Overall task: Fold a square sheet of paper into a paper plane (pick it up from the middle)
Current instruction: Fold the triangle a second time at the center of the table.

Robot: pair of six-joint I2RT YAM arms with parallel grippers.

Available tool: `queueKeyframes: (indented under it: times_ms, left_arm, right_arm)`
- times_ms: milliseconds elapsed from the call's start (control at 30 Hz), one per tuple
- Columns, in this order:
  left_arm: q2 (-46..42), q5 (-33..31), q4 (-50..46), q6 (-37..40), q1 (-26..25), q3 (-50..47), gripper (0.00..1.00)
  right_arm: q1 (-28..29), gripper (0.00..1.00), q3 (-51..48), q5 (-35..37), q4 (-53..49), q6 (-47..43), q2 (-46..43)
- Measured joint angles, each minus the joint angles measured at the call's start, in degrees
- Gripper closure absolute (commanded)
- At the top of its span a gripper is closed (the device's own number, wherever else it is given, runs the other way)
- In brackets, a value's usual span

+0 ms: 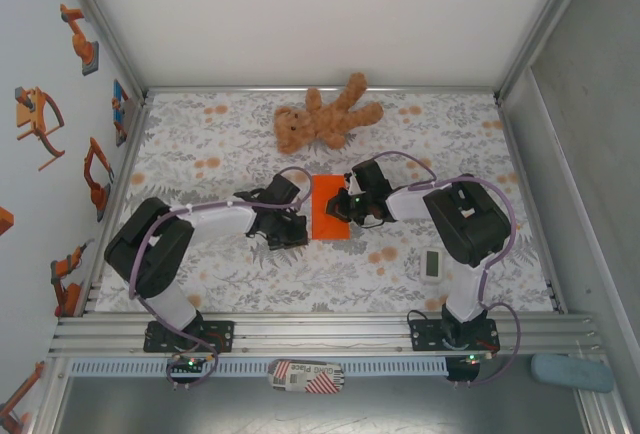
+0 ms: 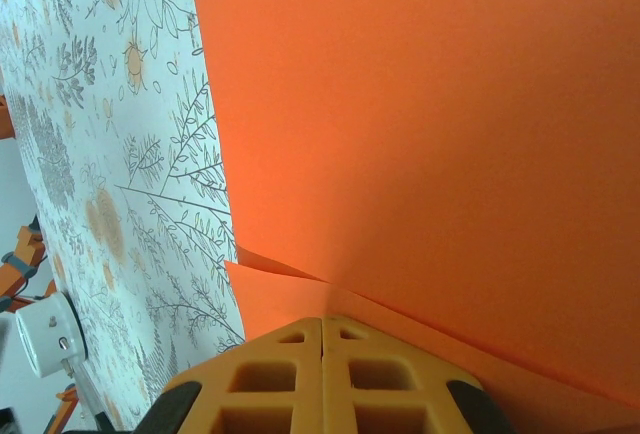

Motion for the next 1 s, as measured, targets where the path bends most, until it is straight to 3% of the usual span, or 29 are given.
queueKeyframes:
  times_ms: [200, 500, 1000]
  left_arm:
    - [-1.75, -0.42, 0.55, 0.35, 0.0, 3.23, 0.98]
    - [8.83, 1.86, 5.97, 0.09, -0.63, 11.3, 1.0]
    - [11.37, 4.94, 10.25, -0.09, -0.31, 7.61, 1.0]
  right_arm:
    - [0.0, 1.0, 0.0, 0.02, 0.0, 0.0, 0.0]
    - [-0.02, 1.0, 0.0, -0.02, 0.04, 0.02, 0.04]
    - [-0.24, 1.0, 0.0, -0.55, 0.15, 0.02, 0.22]
